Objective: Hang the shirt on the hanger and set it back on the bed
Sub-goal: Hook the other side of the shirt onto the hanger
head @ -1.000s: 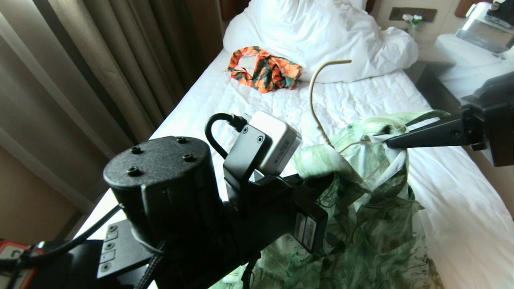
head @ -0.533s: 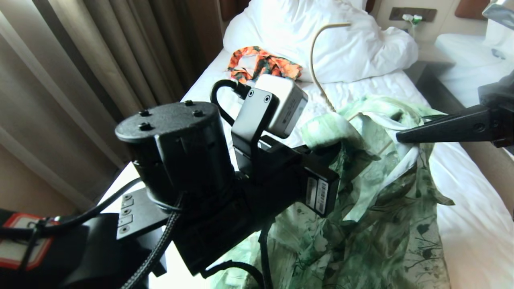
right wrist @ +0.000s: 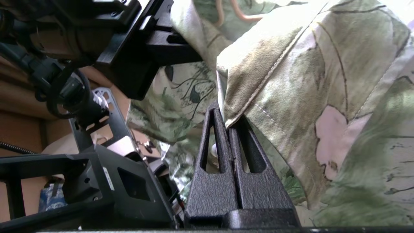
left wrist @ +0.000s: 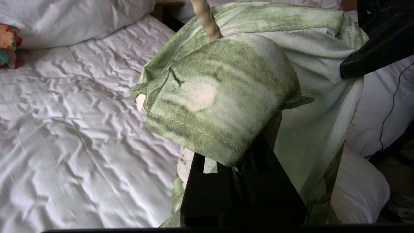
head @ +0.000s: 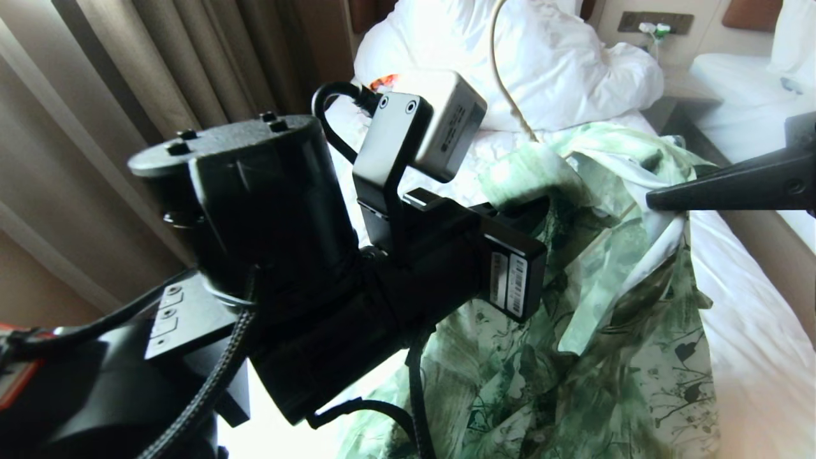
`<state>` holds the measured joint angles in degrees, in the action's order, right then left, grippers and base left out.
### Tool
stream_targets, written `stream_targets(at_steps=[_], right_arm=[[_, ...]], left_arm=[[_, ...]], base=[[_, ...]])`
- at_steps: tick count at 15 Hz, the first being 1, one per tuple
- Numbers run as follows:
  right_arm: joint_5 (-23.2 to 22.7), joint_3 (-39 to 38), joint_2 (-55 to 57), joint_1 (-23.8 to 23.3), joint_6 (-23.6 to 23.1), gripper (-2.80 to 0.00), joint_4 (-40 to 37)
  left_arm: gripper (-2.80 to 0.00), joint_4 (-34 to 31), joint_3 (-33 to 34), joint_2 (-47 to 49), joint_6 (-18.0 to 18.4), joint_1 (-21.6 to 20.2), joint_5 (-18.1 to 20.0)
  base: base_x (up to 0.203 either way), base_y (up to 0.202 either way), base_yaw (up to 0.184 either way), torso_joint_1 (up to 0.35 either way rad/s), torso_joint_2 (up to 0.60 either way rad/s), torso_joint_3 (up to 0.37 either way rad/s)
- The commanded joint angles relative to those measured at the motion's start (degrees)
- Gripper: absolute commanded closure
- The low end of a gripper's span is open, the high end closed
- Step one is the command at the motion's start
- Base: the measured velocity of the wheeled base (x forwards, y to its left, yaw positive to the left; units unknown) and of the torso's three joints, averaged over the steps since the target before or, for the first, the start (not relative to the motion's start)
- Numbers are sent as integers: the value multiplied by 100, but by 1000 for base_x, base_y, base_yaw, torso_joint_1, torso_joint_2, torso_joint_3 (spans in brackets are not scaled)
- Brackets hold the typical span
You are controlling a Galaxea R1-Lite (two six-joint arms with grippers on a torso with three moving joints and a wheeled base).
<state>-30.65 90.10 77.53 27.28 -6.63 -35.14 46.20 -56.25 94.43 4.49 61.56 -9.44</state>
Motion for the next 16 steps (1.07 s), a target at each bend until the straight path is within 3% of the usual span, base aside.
stream_targets(at_steps=[1,4,9,10,12,16], right_arm=[[-20,8,-10,19,-5,0,23],[-249,-30,8,23,-1,0,133],[-240,-116,-10,23,-17,0,147],[-240,-105,-10,23,-20,-280,147],[-222,-51,-10,23,16,-280,143],[-202,412,-82,6,527,-280,124]], left_arm=[[0,22,-20,-170,8,22,-6],[0,12,17,-312,0,23,-6],[0,20,7,-400,8,23,-6],[0,20,0,-441,25,23,-6],[0,20,0,-478,70,23,-6],[0,12,26,-540,70,23,3]], base=[[0,0,0,0,0,0],[0,0,0,0,0,0],[0,0,0,0,0,0],[0,0,0,0,0,0],[0,0,0,0,0,0],[0,0,0,0,0,0]])
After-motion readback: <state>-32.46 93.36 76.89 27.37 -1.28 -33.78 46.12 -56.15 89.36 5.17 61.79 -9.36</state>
